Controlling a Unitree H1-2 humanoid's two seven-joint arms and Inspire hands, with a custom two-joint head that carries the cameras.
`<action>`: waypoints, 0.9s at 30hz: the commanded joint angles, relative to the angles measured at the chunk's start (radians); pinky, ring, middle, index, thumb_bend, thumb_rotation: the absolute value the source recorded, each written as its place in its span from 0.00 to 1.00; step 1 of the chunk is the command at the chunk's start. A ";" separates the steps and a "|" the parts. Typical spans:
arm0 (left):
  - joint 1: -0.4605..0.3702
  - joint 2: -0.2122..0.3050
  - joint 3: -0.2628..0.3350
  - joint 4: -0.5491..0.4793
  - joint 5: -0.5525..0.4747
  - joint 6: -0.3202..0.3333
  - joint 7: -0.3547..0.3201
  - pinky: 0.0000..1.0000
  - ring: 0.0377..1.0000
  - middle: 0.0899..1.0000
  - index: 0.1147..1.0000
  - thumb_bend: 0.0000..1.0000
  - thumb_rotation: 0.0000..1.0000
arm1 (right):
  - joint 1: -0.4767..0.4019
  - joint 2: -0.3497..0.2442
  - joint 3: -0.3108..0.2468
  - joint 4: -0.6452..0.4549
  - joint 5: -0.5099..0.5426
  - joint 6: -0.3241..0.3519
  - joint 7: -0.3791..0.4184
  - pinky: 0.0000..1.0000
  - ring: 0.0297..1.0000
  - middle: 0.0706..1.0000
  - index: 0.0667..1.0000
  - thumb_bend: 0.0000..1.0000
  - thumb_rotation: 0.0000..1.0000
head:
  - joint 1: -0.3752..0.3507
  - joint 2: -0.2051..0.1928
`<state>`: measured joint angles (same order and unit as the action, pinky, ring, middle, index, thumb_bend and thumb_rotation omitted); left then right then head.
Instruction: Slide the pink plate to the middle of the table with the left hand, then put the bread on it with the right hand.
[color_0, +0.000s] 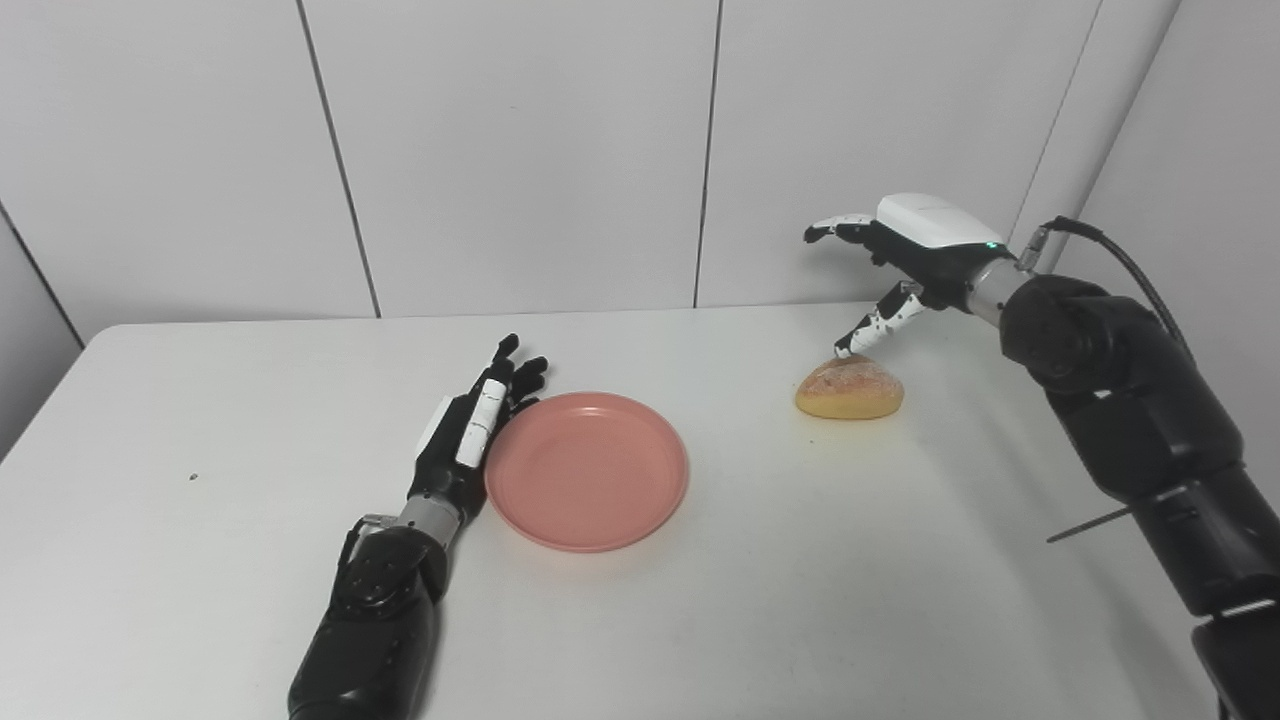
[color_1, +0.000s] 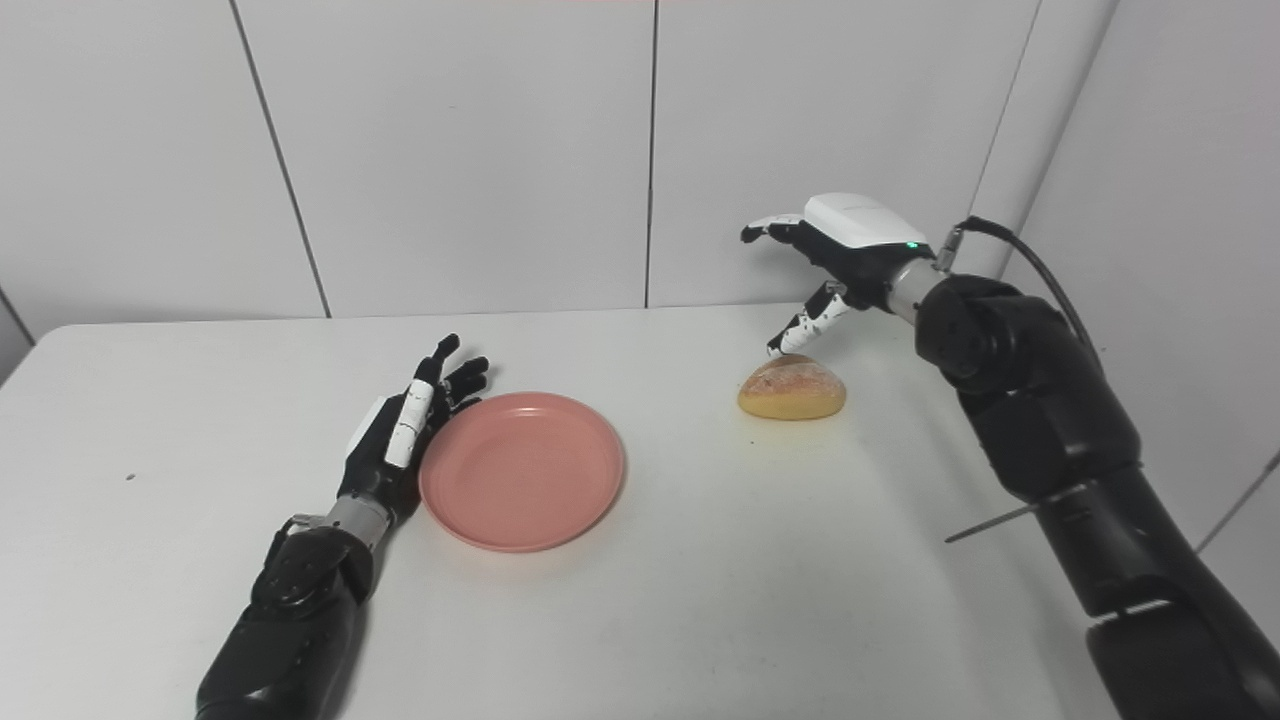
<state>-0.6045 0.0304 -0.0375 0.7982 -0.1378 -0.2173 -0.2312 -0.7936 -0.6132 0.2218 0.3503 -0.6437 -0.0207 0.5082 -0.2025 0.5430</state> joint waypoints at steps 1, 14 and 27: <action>0.006 -0.033 -0.025 0.017 0.011 0.054 -0.036 0.91 0.91 0.88 0.98 0.84 0.93 | -0.088 -0.028 -0.001 -0.003 0.001 0.047 0.020 0.71 0.88 0.90 0.84 1.00 0.13 | 0.001 0.000; 0.002 -0.034 -0.018 0.049 0.007 0.043 -0.037 0.92 0.91 0.88 0.98 0.84 0.93 | -0.190 -0.015 0.066 0.137 0.078 0.110 0.207 0.80 0.86 0.87 0.87 1.00 0.15 | 0.006 -0.003; 0.002 -0.034 -0.018 0.051 0.007 0.057 -0.042 0.91 0.91 0.87 0.97 0.81 0.94 | -0.261 -0.014 0.205 0.237 -0.006 0.169 0.283 0.78 0.87 0.91 0.87 1.00 0.14 | 0.014 0.003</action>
<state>-0.6088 0.0298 -0.0342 0.8126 -0.1392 -0.2161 -0.2376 -0.9917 -0.6092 0.4251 0.5920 -0.6297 0.1380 0.8024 -0.1902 0.5461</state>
